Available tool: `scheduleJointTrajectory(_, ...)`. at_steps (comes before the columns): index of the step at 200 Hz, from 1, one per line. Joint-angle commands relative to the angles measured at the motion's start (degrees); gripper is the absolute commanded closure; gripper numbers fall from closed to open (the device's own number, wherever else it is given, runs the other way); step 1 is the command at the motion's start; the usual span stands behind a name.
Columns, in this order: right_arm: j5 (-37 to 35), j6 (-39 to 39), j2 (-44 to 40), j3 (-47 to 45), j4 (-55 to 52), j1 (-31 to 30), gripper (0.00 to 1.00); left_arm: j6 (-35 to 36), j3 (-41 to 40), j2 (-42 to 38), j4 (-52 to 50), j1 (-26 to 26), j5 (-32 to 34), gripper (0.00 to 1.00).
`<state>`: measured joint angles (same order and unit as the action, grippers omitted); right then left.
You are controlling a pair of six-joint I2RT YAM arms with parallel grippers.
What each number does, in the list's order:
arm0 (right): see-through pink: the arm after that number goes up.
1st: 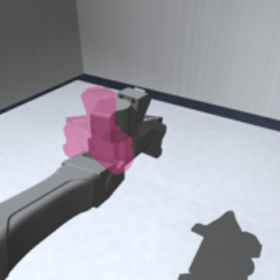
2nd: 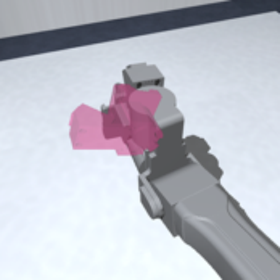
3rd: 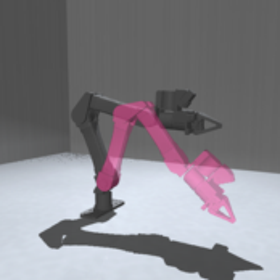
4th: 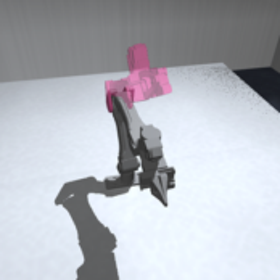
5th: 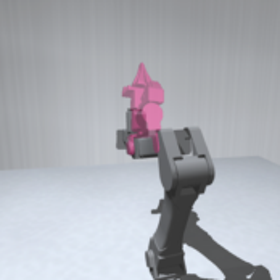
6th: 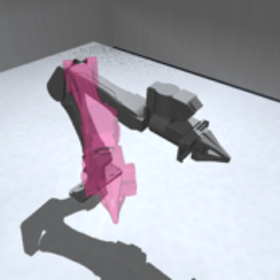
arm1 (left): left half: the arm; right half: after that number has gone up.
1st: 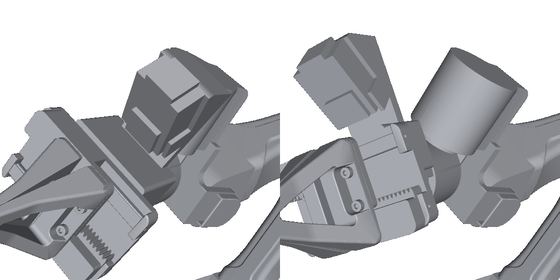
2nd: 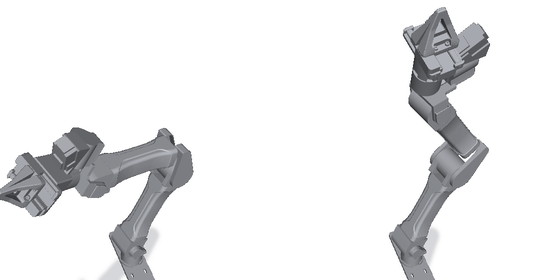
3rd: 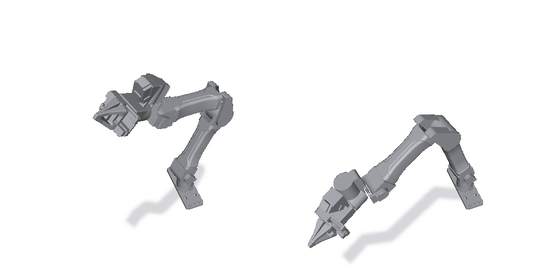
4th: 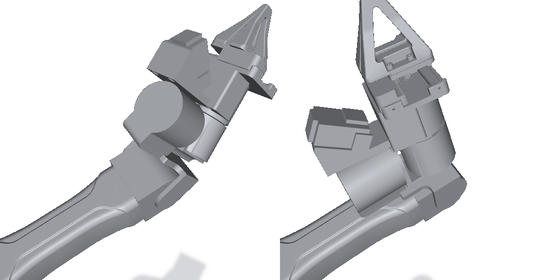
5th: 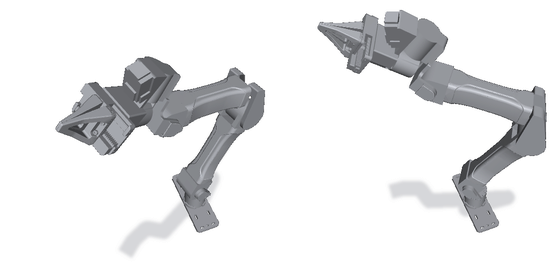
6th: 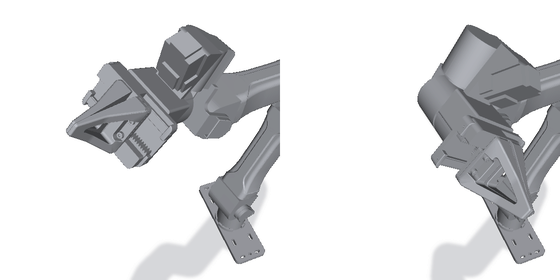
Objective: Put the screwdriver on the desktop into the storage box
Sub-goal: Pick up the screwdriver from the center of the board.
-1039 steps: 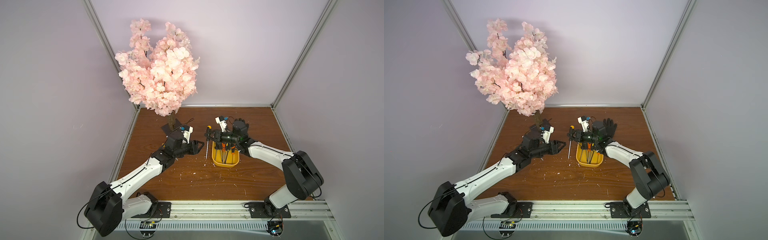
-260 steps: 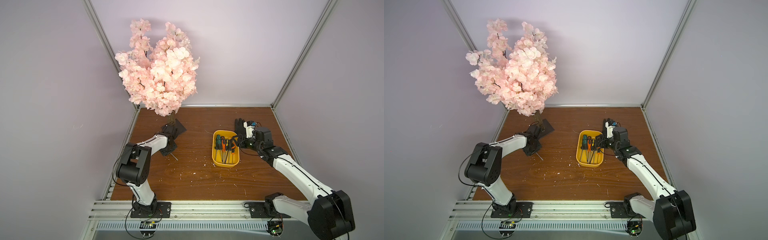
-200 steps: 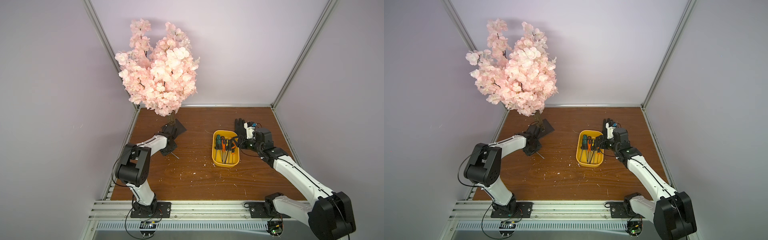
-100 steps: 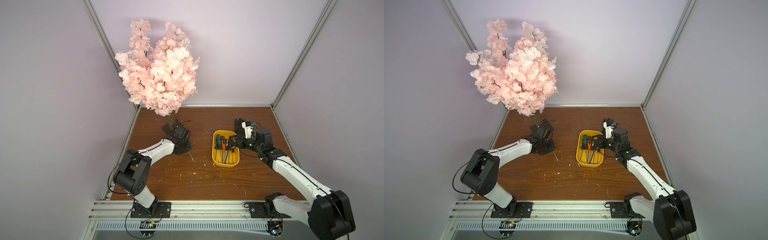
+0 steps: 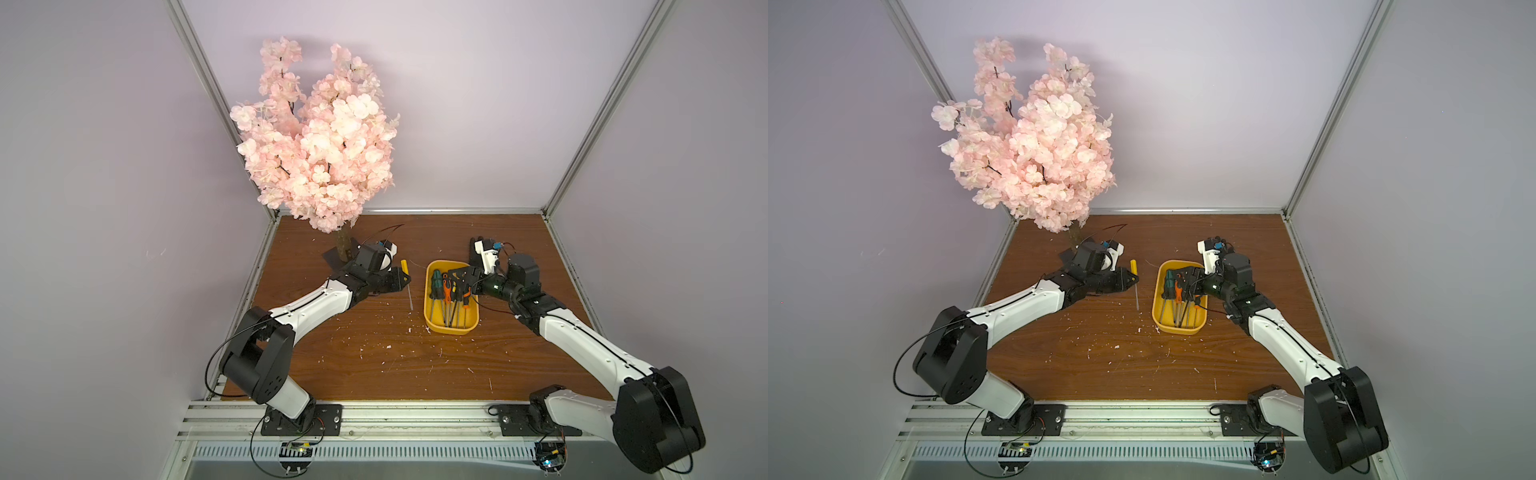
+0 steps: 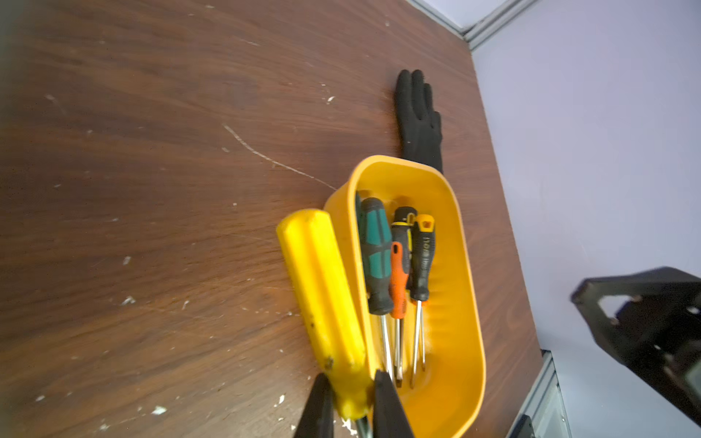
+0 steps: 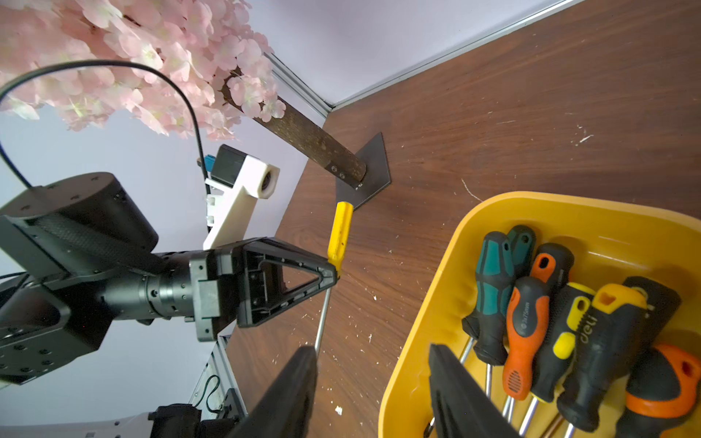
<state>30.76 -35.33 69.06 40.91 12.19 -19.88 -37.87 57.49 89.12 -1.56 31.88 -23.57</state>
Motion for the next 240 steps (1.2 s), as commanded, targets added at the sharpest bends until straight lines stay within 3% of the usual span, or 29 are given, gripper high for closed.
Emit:
scheduleJointTrajectory(1,2.67,-1.64,0.83,1.06,4.39,-0.47,0.46,4.37,2.38,-0.92,2.64,2.42,-3.34,1.00)
scheduleJointTrajectory(109,9.23,-8.08,5.21,2.16,14.74,-1.34,0.42,9.55,4.11,-1.92,6.49,6.55,-10.89,1.00)
scheduleJointTrajectory(160,11.56,-11.40,6.84,2.05,20.10,-2.05,0.43,10.53,5.11,-1.95,6.61,8.61,-11.31,1.00)
scheduleJointTrajectory(184,12.09,-12.04,6.80,2.05,21.57,-2.35,0.52,10.62,5.17,-1.96,6.64,9.15,-11.38,1.00)
scheduleJointTrajectory(206,12.28,-12.17,6.62,1.90,22.06,-2.37,0.72,10.77,5.00,-2.20,6.06,9.42,-10.75,1.00)
scheduleJointTrajectory(224,11.92,-11.98,6.50,1.54,21.93,-2.32,0.81,10.88,4.66,-2.44,5.20,9.43,-9.82,1.00)
scheduleJointTrajectory(240,10.67,-11.20,6.26,1.53,20.35,-2.31,0.88,10.78,4.16,-2.80,4.55,9.36,-8.39,0.85)
